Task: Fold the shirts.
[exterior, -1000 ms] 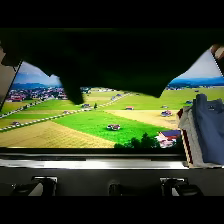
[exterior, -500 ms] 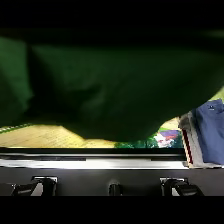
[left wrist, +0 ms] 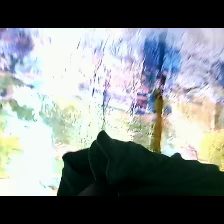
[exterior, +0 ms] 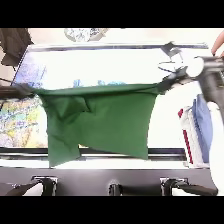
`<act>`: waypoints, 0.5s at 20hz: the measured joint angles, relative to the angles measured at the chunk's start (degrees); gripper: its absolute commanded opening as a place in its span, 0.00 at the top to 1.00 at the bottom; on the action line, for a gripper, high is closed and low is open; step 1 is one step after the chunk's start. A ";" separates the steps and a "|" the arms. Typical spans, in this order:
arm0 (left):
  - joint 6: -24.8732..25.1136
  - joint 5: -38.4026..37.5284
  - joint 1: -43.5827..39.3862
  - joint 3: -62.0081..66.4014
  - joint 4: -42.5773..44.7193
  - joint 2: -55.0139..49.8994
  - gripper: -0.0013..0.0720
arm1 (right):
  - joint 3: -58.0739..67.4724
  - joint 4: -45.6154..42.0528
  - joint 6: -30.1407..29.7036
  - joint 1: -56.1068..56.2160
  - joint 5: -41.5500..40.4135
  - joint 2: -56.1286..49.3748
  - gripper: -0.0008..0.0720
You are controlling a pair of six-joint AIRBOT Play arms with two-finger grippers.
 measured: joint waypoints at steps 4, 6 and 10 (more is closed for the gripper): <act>0.48 0.96 0.13 -0.35 -6.08 -12.70 0.13 | -0.33 8.50 4.48 -0.13 -4.00 -9.33 0.26; 2.12 -1.09 0.70 2.51 -8.15 -15.61 0.11 | 0.74 11.54 5.11 -0.96 -4.24 -10.27 0.14; 6.16 -11.10 5.84 11.54 -8.57 -17.51 0.19 | 2.99 13.86 0.44 -7.28 2.86 -7.72 0.18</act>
